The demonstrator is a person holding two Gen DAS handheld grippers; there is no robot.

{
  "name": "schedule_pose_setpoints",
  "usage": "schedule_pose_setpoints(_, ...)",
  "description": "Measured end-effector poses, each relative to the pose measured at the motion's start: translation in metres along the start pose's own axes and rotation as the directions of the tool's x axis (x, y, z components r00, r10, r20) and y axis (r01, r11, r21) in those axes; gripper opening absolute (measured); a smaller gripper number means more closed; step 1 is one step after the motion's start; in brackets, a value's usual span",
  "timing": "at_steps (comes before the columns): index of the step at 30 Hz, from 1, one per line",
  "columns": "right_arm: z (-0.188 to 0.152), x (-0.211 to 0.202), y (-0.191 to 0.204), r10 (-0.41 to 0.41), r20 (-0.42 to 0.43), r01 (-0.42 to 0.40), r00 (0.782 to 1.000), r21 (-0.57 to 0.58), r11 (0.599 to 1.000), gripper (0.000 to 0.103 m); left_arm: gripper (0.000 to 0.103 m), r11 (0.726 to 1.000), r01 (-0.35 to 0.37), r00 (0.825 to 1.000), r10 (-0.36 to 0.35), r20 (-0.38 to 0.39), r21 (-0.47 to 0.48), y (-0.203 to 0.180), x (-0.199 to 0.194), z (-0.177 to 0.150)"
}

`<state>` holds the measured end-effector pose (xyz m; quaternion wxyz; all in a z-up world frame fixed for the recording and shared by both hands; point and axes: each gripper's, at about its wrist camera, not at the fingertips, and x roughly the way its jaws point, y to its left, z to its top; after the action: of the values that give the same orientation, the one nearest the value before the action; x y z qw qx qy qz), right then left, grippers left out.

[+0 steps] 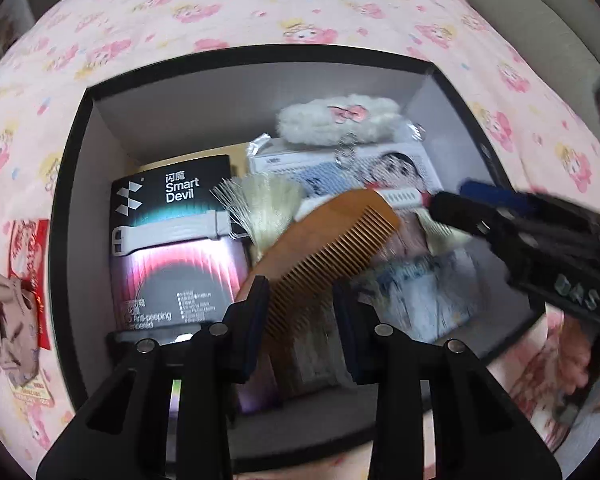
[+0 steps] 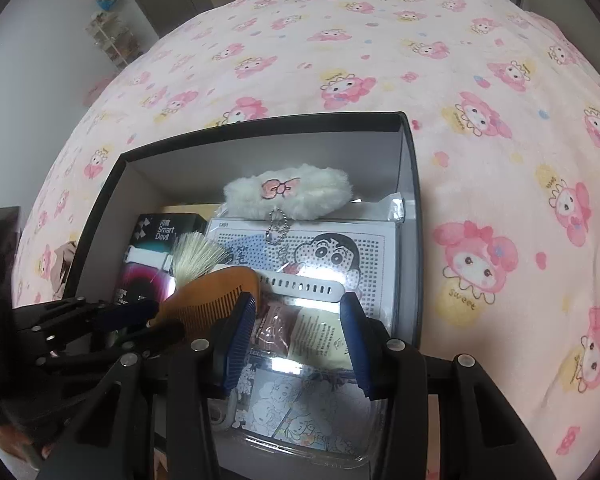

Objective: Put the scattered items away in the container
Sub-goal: 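Lower the wooden comb into the box beside the Smart Devil box, then open the left gripper to release the comb and withdraw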

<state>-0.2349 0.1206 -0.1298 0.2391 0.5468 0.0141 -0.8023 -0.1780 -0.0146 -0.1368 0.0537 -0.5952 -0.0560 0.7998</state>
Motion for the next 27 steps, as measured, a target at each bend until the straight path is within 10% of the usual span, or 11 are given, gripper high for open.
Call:
schedule_pose_setpoints(7, 0.000, 0.007, 0.012, 0.000, -0.019, -0.001, 1.000, -0.038, 0.999, 0.040, 0.031, 0.973, -0.174, 0.982, 0.183, -0.051, 0.149, -0.019, 0.017, -0.007)
schedule_pose_setpoints(19, 0.001, -0.011, 0.024, -0.059, 0.101, 0.067, 0.993, -0.080, 0.995, 0.040, 0.029, 0.997, -0.081, 0.997, 0.081, -0.012, 0.015, 0.009, -0.004, 0.001)
schedule_pose_setpoints(27, 0.019, 0.051, 0.020, 0.001, -0.145, -0.009, 0.990, -0.054, 0.998, 0.040, 0.027, 0.986, -0.156, 0.988, 0.155, -0.018, -0.052, 0.027, 0.003, 0.022)
